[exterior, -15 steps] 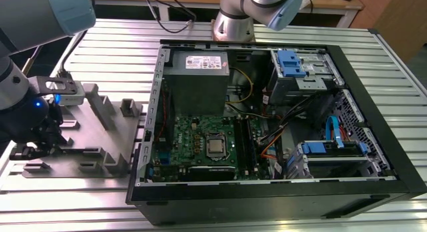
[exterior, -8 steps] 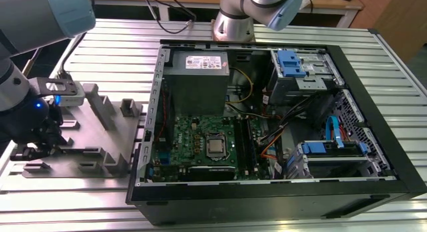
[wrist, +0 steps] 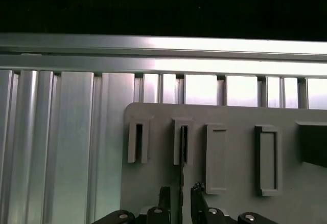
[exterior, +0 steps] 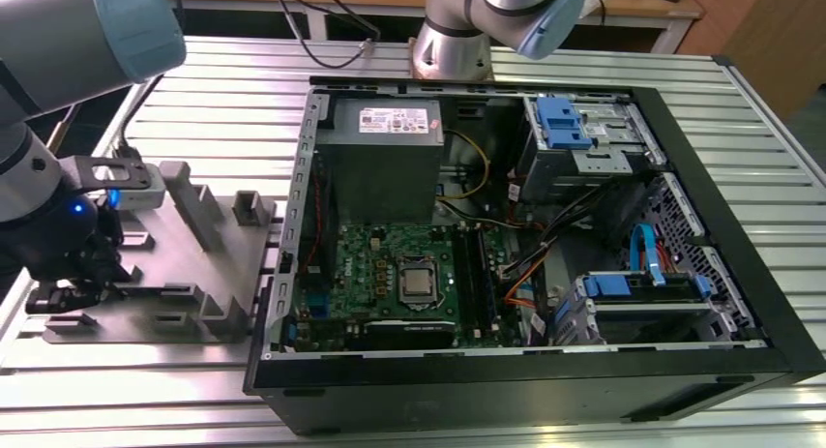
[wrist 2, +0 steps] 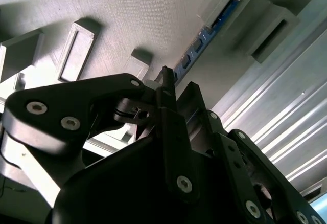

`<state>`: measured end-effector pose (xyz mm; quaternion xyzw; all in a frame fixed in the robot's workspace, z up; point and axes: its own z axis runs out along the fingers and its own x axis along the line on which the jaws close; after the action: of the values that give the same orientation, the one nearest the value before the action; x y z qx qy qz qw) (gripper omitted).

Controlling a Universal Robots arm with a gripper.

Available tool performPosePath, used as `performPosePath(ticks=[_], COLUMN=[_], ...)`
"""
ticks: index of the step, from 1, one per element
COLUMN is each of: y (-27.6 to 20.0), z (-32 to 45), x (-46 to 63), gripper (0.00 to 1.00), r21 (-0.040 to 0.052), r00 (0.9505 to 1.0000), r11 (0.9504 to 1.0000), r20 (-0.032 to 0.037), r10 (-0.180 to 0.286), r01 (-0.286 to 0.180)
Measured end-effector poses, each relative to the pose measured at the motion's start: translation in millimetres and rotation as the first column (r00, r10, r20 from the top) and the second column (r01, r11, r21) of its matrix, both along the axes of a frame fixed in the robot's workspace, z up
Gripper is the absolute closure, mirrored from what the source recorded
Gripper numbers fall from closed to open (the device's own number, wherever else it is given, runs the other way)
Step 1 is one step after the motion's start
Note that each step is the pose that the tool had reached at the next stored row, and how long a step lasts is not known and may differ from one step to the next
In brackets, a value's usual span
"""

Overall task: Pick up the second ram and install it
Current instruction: 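Pick up the second ram and move it above second insertion slot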

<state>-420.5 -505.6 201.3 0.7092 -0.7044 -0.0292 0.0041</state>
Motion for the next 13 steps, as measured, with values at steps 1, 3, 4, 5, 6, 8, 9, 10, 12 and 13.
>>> performPosePath(ticks=[1,3,4,5,6,8,9,10,12,13], y=[0.2,0.5,0.5,0.5,0.6,0.6,0.6,0.6,0.6,0.6], z=[-0.7,-2.0,-2.3,-2.6,-2.6,-2.8,-2.8,-2.9,-2.9,-2.9], x=[0.0,-0.1,-0.1,-0.1,-0.1,-0.1,-0.1,-0.1,-0.1,-0.1], gripper=[0.73,0.73,0.73,0.73,0.73,0.73,0.73,0.73,0.73,0.73], r21=[0.0001,0.0005,0.0008,0.0009,0.001,0.0012,0.0012,0.0012,0.0012,0.0011], r00=[1.0,1.0,1.0,1.0,1.0,1.0,0.9999,0.9997,0.9992,0.9991], r11=[1.0,1.0,1.0,1.0,1.0,1.0,0.9999,0.9997,0.9992,0.9991], r20=[-0.0001,-0.0001,-0.0003,-0.0002,-0.0002,-0.0001,-0.0001,0.0,0.0001,0.0001], r10=[0.0,0.001,0.002,0.002,0.002,0.007,0.015,0.025,0.04,0.043], r01=[0.0,-0.001,-0.002,-0.002,-0.002,-0.007,-0.015,-0.025,-0.04,-0.043])
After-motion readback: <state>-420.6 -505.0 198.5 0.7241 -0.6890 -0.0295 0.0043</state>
